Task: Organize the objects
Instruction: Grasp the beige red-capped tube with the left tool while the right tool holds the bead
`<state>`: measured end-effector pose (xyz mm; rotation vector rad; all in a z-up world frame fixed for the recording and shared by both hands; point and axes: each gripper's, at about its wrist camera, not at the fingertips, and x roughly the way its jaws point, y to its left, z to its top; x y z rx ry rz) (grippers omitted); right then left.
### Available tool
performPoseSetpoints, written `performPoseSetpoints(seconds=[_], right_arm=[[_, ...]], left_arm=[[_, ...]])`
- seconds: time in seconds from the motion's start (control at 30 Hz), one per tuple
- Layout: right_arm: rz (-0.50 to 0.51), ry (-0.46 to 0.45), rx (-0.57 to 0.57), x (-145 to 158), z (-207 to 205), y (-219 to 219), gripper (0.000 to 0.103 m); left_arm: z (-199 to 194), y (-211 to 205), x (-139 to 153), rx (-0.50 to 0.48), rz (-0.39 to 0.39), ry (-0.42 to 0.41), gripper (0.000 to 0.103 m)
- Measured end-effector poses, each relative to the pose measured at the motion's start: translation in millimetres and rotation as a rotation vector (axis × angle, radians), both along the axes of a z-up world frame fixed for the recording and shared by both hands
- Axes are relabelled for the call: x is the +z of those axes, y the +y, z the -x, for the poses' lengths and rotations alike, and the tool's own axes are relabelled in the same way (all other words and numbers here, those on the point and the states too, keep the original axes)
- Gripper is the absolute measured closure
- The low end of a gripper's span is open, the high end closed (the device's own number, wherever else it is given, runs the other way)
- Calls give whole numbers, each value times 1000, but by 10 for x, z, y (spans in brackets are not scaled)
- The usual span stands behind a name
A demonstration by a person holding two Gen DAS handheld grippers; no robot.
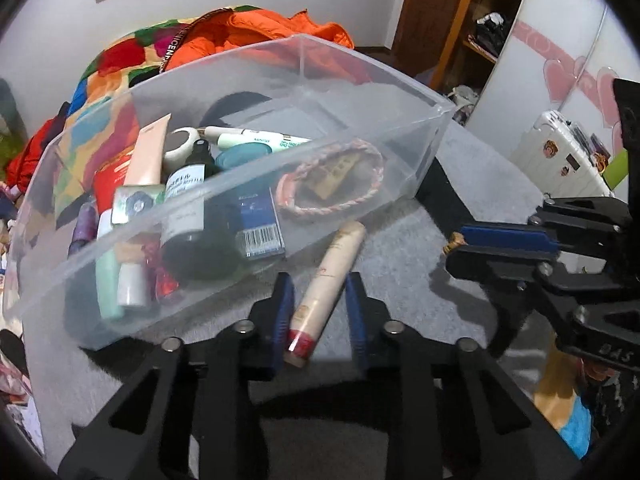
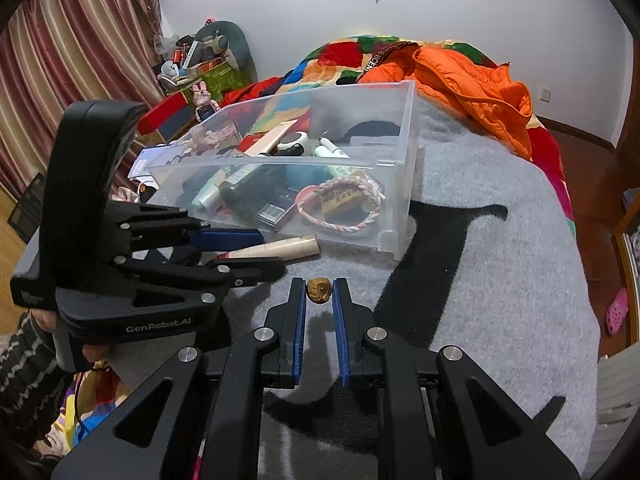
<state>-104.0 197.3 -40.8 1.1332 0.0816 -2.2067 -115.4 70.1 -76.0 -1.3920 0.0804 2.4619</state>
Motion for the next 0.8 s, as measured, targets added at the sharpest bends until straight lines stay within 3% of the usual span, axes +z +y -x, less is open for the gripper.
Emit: performPoseSetpoints(seconds=[0.1,0.37,0.8], right_arm=[[1,-3,-2,3,0,-8,91],[25,6,-2,82,-24,-42,91],[82,110,12,495,-48,-153,91]], left_arm=[[-115,0,3,9,10,18,89],[-426,-105,107,82,-26,65,89],[-565,-315,611,173,-75,210,89]])
